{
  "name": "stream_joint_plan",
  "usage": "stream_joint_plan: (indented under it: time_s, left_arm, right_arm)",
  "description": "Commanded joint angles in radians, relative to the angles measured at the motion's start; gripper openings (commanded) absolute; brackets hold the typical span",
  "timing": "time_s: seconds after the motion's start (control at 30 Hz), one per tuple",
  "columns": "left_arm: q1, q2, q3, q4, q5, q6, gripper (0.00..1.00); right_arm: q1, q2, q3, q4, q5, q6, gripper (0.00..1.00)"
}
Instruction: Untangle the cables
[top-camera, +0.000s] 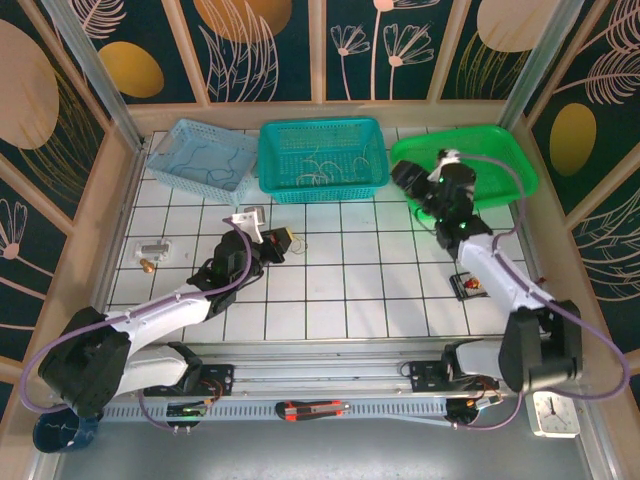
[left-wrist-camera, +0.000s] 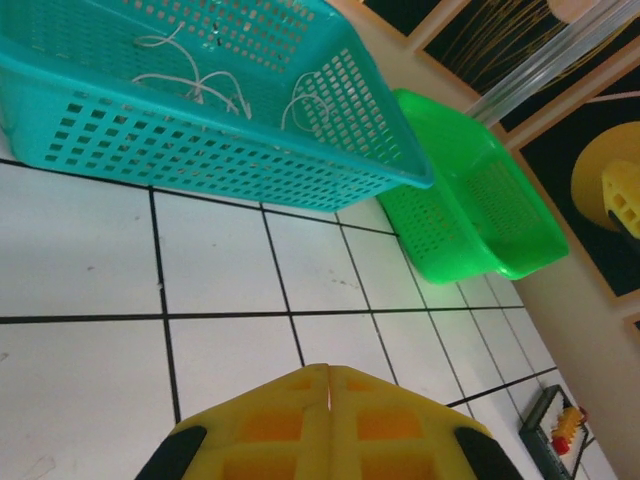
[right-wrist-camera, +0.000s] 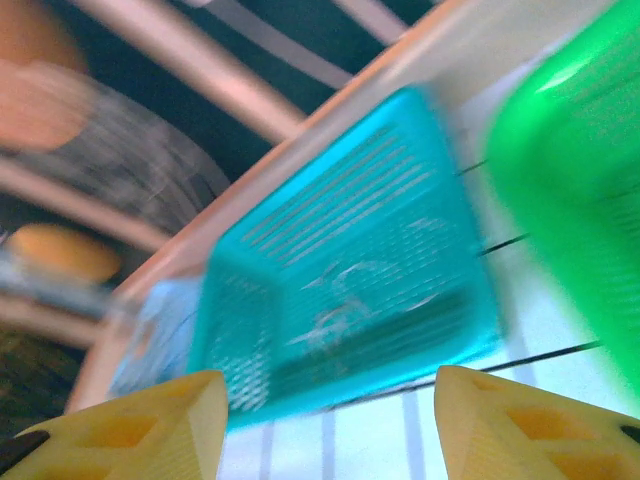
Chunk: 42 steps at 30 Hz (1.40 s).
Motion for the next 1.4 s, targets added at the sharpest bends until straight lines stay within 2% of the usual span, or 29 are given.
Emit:
stream_joint_plan:
  time_s: [0.0, 0.1, 0.17, 0.33, 0.47, 0.67, 0.87, 1.0, 1.23, 1.37]
  left_arm:
    - [0.005, 0.002, 0.023, 0.093, 0.011, -0.037, 0.0]
    - [0.006, -0.001, 0.023, 0.114, 0.008, -0.052, 0.0]
    - [0.005, -0.005, 0.022, 0.123, 0.006, -0.06, 0.0]
    - [0.006, -0.006, 0.022, 0.119, 0.0, -0.062, 0.0]
    - [0.005, -0.008, 0.018, 0.115, -0.002, -0.063, 0.0]
    - [0.006, -0.009, 0.018, 0.114, -0.003, -0.063, 0.0]
    - [0.007, -0.018, 0.012, 0.114, -0.002, -0.066, 0.0]
    - [0.007, -0.024, 0.003, 0.116, -0.003, -0.069, 0.0]
    - [0.005, -0.028, -0.005, 0.117, -0.004, -0.066, 0.0]
    - [0.006, -0.029, -0.006, 0.108, -0.01, -0.056, 0.0]
  right_arm:
    - [0.12, -0.02, -0.095, 0.073, -0.119, 0.022, 0.57]
    - [0.243, -0.027, -0.172, 0.158, -0.182, 0.055, 0.6]
    - [0.324, -0.023, -0.203, 0.195, -0.178, 0.068, 0.6]
    - [0.473, -0.03, -0.249, 0.267, -0.052, 0.097, 0.61]
    - [0.513, -0.014, -0.27, 0.347, -0.026, 0.139, 0.6]
    - [0.552, 0.097, -0.224, 0.405, -0.037, 0.16, 0.6]
    - [0.569, 0.178, -0.188, 0.449, -0.045, 0.175, 0.55]
    - [0.568, 0.205, -0.169, 0.453, -0.044, 0.167, 0.42]
    - [0.526, 0.184, -0.184, 0.416, -0.044, 0.147, 0.0]
    - [0.465, 0.09, -0.225, 0.321, -0.02, 0.108, 0.0]
